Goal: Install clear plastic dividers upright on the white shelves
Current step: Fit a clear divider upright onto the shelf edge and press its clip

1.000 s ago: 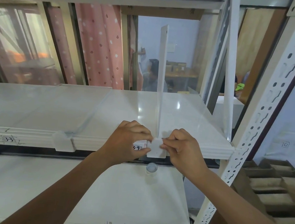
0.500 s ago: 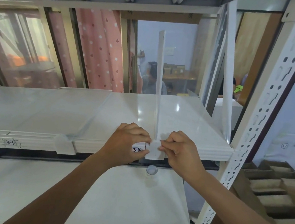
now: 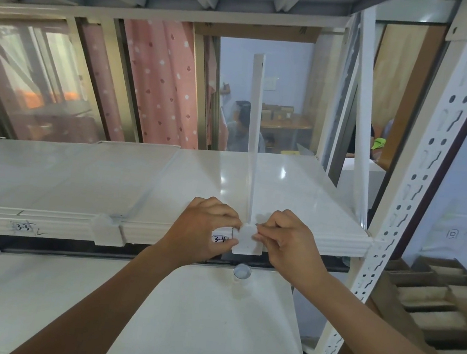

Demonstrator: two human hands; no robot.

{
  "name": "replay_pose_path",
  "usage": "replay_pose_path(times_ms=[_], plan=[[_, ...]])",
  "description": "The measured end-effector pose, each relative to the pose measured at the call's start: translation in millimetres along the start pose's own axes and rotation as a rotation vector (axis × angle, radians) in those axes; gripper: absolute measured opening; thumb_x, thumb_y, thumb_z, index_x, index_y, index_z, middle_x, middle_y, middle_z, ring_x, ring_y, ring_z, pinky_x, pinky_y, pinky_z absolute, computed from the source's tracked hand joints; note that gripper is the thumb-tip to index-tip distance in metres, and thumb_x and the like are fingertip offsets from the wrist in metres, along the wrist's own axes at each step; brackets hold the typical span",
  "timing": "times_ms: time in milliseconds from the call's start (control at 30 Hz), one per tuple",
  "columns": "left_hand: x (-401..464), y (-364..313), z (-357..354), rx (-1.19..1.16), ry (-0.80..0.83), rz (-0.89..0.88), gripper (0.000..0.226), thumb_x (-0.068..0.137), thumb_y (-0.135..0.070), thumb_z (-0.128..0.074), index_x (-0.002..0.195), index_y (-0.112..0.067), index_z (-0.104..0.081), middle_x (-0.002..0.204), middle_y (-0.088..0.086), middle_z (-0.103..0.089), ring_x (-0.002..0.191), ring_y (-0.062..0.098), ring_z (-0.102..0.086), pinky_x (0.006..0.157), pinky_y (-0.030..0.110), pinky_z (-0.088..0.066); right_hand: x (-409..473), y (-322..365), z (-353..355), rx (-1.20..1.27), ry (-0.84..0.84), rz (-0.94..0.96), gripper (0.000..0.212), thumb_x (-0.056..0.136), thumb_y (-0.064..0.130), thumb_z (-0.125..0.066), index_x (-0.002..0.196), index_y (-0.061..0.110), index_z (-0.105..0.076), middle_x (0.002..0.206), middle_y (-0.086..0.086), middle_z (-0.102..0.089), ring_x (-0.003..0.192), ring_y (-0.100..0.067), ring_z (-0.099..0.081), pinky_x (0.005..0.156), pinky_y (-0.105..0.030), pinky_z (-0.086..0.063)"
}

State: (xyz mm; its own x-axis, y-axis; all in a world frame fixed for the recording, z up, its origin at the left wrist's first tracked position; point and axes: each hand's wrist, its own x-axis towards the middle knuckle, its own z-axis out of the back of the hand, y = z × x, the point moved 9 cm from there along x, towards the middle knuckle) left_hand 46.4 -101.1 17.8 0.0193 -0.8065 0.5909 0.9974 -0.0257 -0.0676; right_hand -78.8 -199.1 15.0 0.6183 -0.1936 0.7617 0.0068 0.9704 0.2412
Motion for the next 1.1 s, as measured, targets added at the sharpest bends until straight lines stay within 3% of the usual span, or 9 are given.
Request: replay_pose_path(times_ms=[467, 600, 733, 867, 1000, 1033, 1100], plan=[[-12.2, -1.5, 2.9, -0.08, -0.016, 0.091, 0.03, 0.087, -0.035, -0.076, 0.116, -0.029, -0.074, 0.116, -0.019, -0.068, 0.11, 0.007, -0.054, 0.095, 0.033, -0.041, -3.9, 9.3, 2.3, -0.158, 0.118, -0.004, 0.013, 0.088, 0.02, -0.076, 0.098, 0.012, -0.077, 0.088, 0.001, -0.061, 0.083, -0.02, -0.058, 0.061, -0.035, -0.054], [-21.7, -3.4, 12.2, -0.059, 0.022, 0.114, 0.041, 0.092, -0.041, -0.07, 0.131, -0.029, -0.069, 0.132, -0.016, -0.065, 0.123, 0.009, -0.052, 0.104, 0.035, -0.04, -9.3, 16.1, 4.8, -0.268, 0.187, -0.119, 0.032, 0.088, 0.03, -0.074, 0.116, 0.014, -0.073, 0.107, 0.0, -0.069, 0.098, -0.022, -0.062, 0.08, -0.033, -0.055], [-37.3, 1.3, 23.6, -0.015, 0.052, 0.175, 0.057, 0.099, -0.05, -0.06, 0.151, -0.027, -0.053, 0.158, -0.012, -0.047, 0.145, 0.01, -0.038, 0.12, 0.036, -0.029, -16.2, 34.4, 7.5, -0.373, 0.21, -0.223, 0.054, 0.09, 0.05, -0.063, 0.132, 0.017, -0.06, 0.123, 0.0, -0.069, 0.109, -0.023, -0.063, 0.09, -0.036, -0.052], [-54.5, 7.0, 30.2, 0.056, 0.145, 0.227, 0.07, 0.102, -0.055, -0.052, 0.162, -0.022, -0.034, 0.169, -0.006, -0.027, 0.155, 0.012, -0.023, 0.127, 0.037, -0.019, -24.0, 45.9, 2.7, -0.472, 0.293, -0.324, 0.081, 0.088, 0.072, -0.042, 0.143, 0.014, -0.043, 0.137, -0.003, -0.059, 0.119, -0.022, -0.057, 0.097, -0.035, -0.048], [-71.4, 16.4, 38.8, 0.152, 0.219, 0.27, 0.076, 0.104, -0.059, -0.043, 0.165, -0.021, -0.021, 0.173, -0.004, -0.015, 0.159, 0.014, -0.012, 0.129, 0.038, -0.011, -33.2, 49.2, -4.7, -0.498, 0.487, -0.466, 0.108, 0.084, 0.086, -0.026, 0.157, 0.007, -0.016, 0.165, -0.011, -0.022, 0.151, -0.028, -0.022, 0.121, -0.043, -0.025], [-76.9, 19.5, 41.9, 0.172, 0.231, 0.291, 0.076, 0.104, -0.059, -0.042, 0.166, -0.021, -0.019, 0.173, -0.004, -0.013, 0.159, 0.015, -0.011, 0.129, 0.038, -0.01, -35.2, 51.9, -4.3, -0.515, 0.525, -0.48, 0.111, 0.083, 0.088, -0.023, 0.157, 0.006, -0.014, 0.165, -0.012, -0.02, 0.152, -0.029, -0.02, 0.122, -0.044, -0.024], [-89.1, 23.8, 50.4, 0.199, 0.248, 0.333, 0.077, 0.104, -0.06, -0.04, 0.166, -0.021, -0.017, 0.173, -0.003, -0.012, 0.159, 0.016, -0.01, 0.13, 0.039, -0.009, -38.1, 62.1, 0.6, -0.545, 0.572, -0.487, 0.111, 0.082, 0.089, -0.021, 0.154, 0.005, -0.023, 0.159, -0.014, -0.033, 0.145, -0.031, -0.032, 0.117, -0.045, -0.031]])
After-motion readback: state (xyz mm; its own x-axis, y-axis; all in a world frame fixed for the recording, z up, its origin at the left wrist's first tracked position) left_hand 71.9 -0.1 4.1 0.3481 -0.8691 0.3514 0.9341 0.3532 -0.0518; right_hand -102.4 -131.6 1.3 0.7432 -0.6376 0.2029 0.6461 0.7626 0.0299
